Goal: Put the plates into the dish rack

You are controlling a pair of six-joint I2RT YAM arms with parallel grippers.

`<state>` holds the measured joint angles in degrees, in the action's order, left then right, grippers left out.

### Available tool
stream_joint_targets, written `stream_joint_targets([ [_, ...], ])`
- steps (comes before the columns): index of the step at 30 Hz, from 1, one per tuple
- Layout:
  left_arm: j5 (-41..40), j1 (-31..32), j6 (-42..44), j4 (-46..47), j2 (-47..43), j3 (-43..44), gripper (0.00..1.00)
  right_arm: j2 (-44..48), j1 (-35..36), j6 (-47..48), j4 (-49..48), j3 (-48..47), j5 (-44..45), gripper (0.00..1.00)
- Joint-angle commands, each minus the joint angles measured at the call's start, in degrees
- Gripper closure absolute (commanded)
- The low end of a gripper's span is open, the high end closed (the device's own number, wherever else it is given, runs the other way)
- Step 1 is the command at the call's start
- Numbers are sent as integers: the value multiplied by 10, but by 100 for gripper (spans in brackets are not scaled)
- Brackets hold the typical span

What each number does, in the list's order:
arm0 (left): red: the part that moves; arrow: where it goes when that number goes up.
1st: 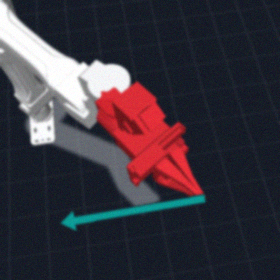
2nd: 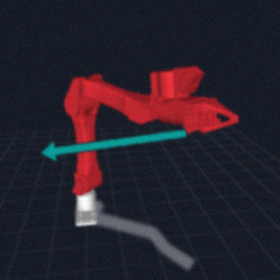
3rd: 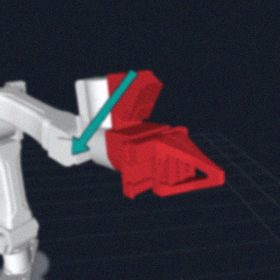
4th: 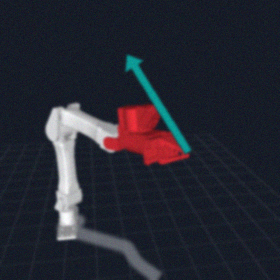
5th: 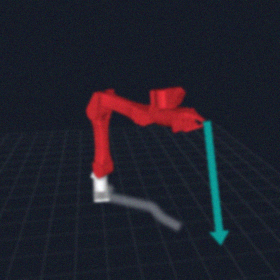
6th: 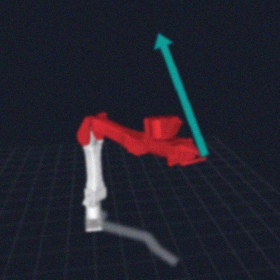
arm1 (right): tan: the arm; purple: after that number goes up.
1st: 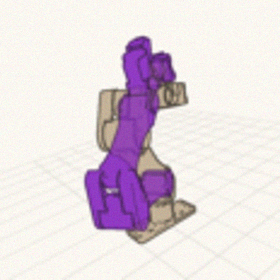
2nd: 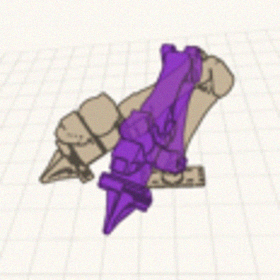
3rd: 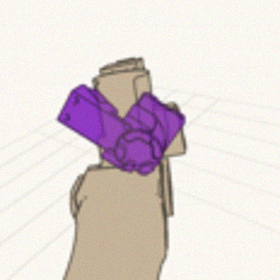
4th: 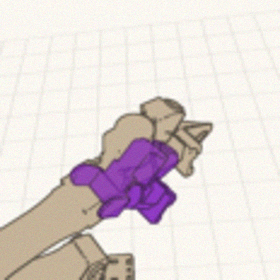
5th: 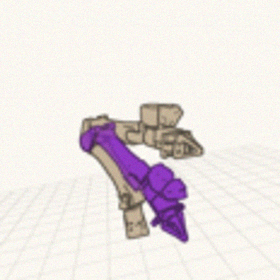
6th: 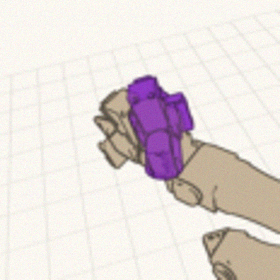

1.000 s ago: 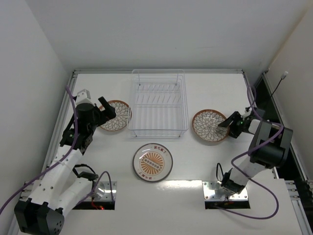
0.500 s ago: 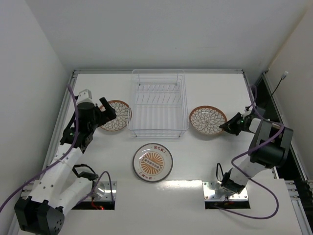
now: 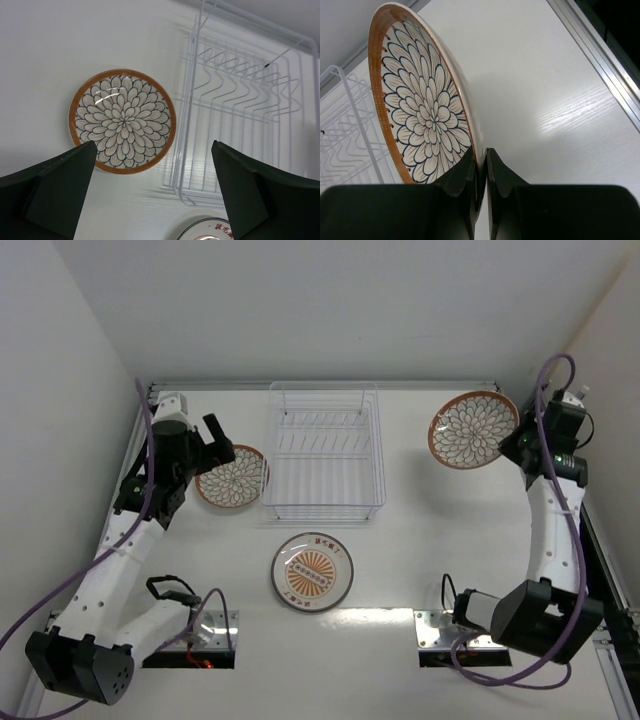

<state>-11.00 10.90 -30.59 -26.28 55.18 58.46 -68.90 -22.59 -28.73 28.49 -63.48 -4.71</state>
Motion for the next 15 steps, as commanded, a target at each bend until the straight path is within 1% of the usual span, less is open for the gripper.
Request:
stream_joint_targets([
  [1,-12,1,37,-41,12,-3,0,2,46,-21,1,-54,32,100],
  [3,17,1,70,-26,12,-20,0,-15,76,-33,1,-95,55,100],
  [4,28,1,76,-17,3,-32,0,-44,114,-33,1,-135,79,100],
  [5,44,1,76,-7,-4,-50,0,-61,138,-33,8,-159,95,100],
  [6,51,1,82,-1,-10,-50,0,-80,163,-33,24,-185,115,100],
  [7,51,1,87,-1,-18,-50,0,-100,190,-26,35,-237,164,100],
  [8,51,1,87,-1,-18,-50,0,-120,242,-19,47,-263,190,100],
  [9,43,1,87,-1,-27,-50,0,-160,263,-19,70,-288,234,100],
  [10,43,1,87,-1,-27,-50,0,-178,282,-6,79,-334,253,100],
  [11,35,1,87,-1,-27,-50,0,-197,313,-1,88,-357,268,100],
  [12,26,1,92,-7,-32,-50,0,-215,329,4,97,-379,297,100],
  [13,20,1,92,-7,-32,-50,0,-254,344,12,121,-427,316,100],
  [14,20,1,92,-12,-32,-50,0,-274,373,12,132,-451,333,100],
  [15,15,1,87,-12,-39,-50,0,-293,387,21,143,-474,363,100],
])
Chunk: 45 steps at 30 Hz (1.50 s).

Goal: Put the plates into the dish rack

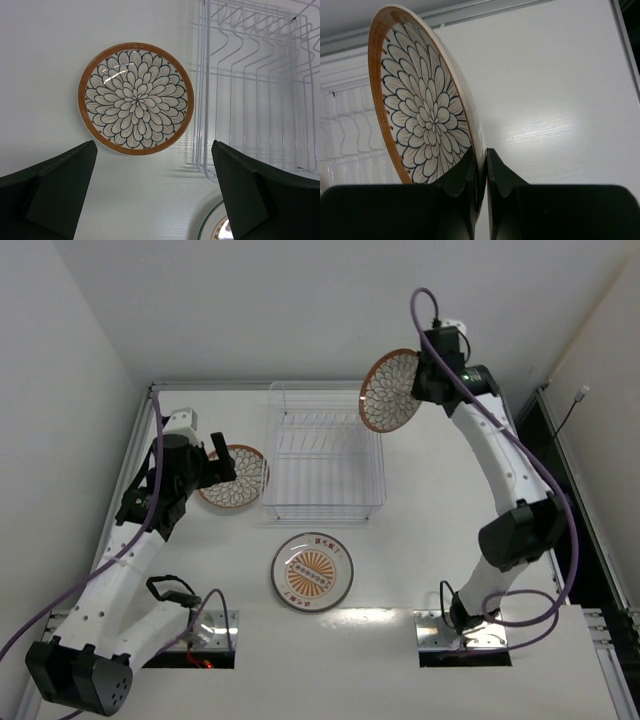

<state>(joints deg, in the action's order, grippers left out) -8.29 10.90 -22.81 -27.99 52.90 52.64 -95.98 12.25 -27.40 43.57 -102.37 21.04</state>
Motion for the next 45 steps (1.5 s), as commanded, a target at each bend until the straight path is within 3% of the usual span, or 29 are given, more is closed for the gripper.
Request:
stream_joint_targets([
  [1,-18,1,9,5,-17,8,0,-43,51,8,12,-129,122,100],
  [6,-37,1,4,5,-33,8,0,-159,108,19,65,-233,203,100],
  [15,-37,1,4,5,-28,8,0,-211,146,46,64,-281,312,100],
  [45,-43,1,-1,0,-33,8,0,-304,221,162,-4,-288,492,100],
])
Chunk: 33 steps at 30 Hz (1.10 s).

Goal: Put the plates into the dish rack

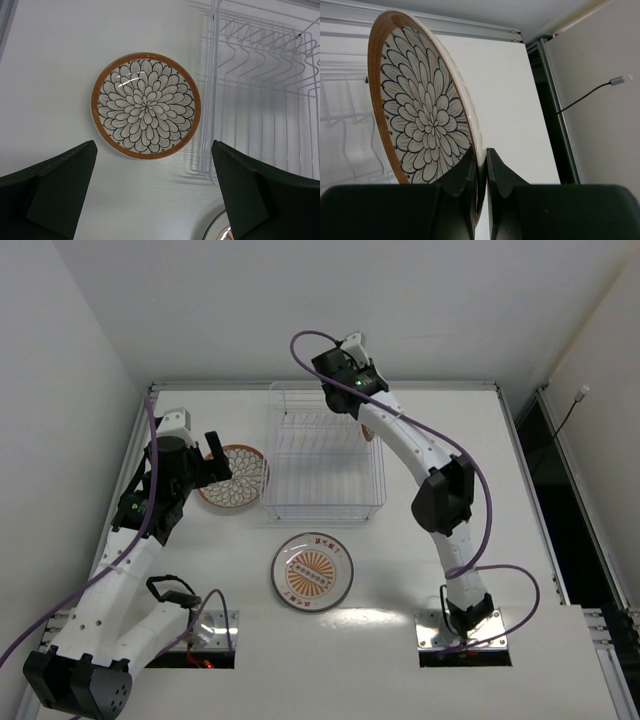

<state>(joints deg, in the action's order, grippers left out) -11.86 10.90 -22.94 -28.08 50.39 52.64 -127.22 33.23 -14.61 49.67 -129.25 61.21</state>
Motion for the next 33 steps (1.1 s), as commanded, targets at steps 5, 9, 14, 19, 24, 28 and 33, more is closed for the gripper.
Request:
stream_joint_targets([
  [5,-7,1,0,0,-8,8,0,-14,31,77,-92,-19,140,100],
  [9,-7,1,0,0,-8,8,0,-35,48,83,-99,-19,159,100],
  [14,-7,1,0,0,-8,8,0,-53,67,83,-105,-14,170,96],
  [19,-7,1,0,0,-13,8,0,-64,73,69,-99,-7,175,94],
  [24,-7,1,0,0,-13,8,0,-69,73,-8,-41,-7,139,90],
  [28,-7,1,0,0,-13,8,0,-81,73,-52,-6,7,118,89],
  [33,-7,1,0,0,-13,8,0,-87,73,-81,8,14,105,84],
])
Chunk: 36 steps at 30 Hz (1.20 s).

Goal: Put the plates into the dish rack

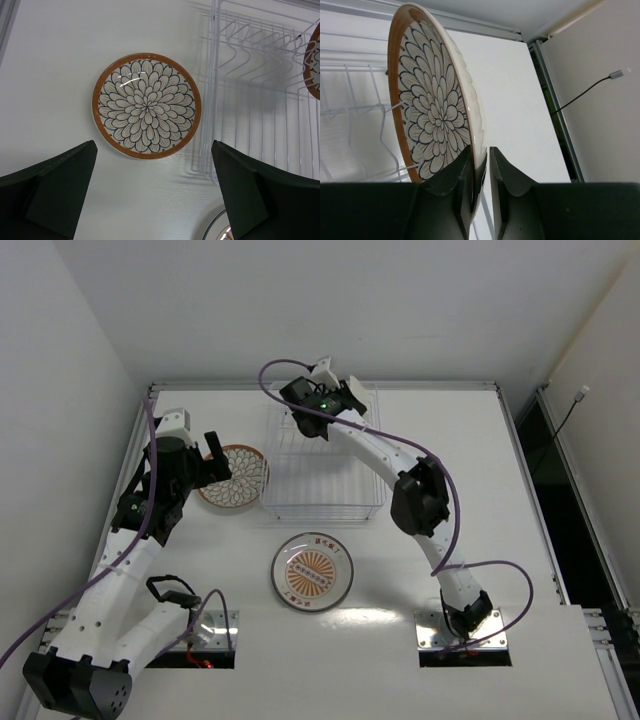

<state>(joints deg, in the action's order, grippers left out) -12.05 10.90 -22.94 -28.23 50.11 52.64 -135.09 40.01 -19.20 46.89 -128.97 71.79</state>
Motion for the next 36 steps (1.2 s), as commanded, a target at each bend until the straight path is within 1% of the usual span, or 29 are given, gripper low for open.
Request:
stream_joint_targets([
  [1,-5,1,0,2,-11,8,0,-8,5,-35,36,11,-7,81],
  [2,-5,1,0,2,-11,8,0,-8,5,-35,36,17,-7,78],
  [3,-5,1,0,2,-11,8,0,-8,5,-40,36,17,-15,71],
  [6,-5,1,0,2,-11,8,0,-8,5,-55,36,30,-20,58],
  [8,-5,1,0,2,-11,8,0,-8,5,-60,44,30,-20,55],
  [10,-5,1,0,2,-11,8,0,-2,5,-68,44,30,-26,49],
  [15,-5,1,0,2,-11,8,0,26,5,-68,50,30,-26,45],
  [19,-5,1,0,2,-11,8,0,63,5,-68,55,30,-20,37],
  [21,-5,1,0,2,-11,8,0,100,5,-68,55,30,-15,37],
  [23,-5,1,0,2,-11,8,0,130,5,-68,55,49,-27,36],
  [25,0,1,0,2,-11,8,0,180,0,-54,23,71,-58,36],
  [26,0,1,0,2,-11,8,0,194,-6,-44,6,98,-74,34],
  [27,0,1,0,2,-11,8,0,206,-6,-33,-26,110,-85,34],
  [28,0,1,0,2,-11,8,0,213,-12,-20,-36,117,-108,34],
  [30,0,1,0,2,-5,8,0,207,-12,-1,-49,117,-146,39],
  [32,0,1,0,2,-5,8,0,175,-12,-1,-44,93,-147,40],
  [34,0,1,0,2,-5,8,0,150,-18,-9,-15,61,-153,44],
  [36,0,1,0,2,0,8,0,135,-18,-15,-9,61,-164,45],
])
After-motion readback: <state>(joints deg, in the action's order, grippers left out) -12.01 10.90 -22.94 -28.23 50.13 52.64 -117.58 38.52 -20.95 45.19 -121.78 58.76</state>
